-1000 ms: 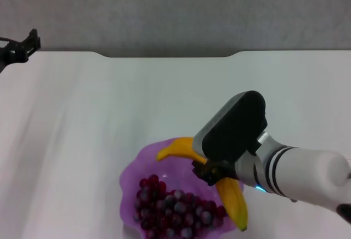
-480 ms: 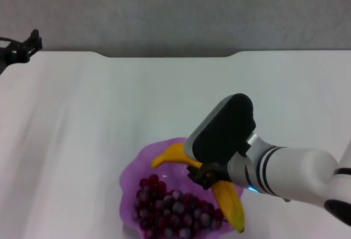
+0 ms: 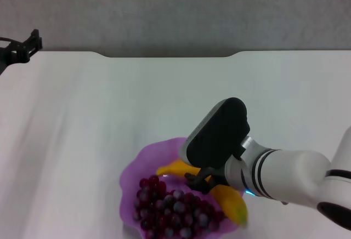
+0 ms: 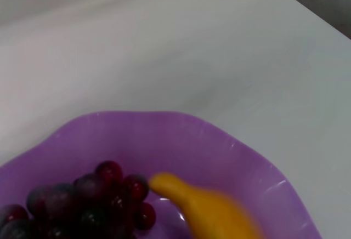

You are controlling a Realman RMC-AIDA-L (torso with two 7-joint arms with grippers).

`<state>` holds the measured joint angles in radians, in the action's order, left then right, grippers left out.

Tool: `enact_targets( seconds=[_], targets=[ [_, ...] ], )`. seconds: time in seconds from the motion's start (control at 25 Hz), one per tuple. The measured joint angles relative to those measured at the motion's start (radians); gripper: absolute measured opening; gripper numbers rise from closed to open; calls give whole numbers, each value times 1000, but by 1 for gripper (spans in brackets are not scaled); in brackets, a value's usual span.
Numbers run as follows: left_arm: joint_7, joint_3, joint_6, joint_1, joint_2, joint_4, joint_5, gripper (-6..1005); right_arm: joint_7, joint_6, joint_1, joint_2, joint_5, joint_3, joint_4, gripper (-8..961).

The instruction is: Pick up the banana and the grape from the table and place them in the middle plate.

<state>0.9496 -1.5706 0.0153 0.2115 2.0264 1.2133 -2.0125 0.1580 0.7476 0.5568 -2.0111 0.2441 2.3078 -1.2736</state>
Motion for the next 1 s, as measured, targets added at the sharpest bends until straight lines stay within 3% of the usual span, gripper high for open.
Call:
enact_targets(
  seconds=[0.04, 0.24, 0.48, 0.68, 1.0],
  targets=[
    [0, 0, 0, 0, 0, 0, 0, 874, 2, -2, 0, 0, -1, 2, -1, 527],
    [0, 1, 0, -1, 0, 0, 0, 867, 3, -3, 0, 0, -2, 5, -3, 749],
    [0, 1, 0, -1, 0, 0, 0, 859, 3, -9, 0, 2, -2, 5, -25, 879],
    [0, 15, 0, -3, 0, 6, 3, 852, 3, -36, -11, 4, -4, -29, -90, 879],
    [-1, 68, 9, -2, 1, 27, 7, 841, 3, -228, -96, 7, -4, -210, -140, 878]
  ],
)
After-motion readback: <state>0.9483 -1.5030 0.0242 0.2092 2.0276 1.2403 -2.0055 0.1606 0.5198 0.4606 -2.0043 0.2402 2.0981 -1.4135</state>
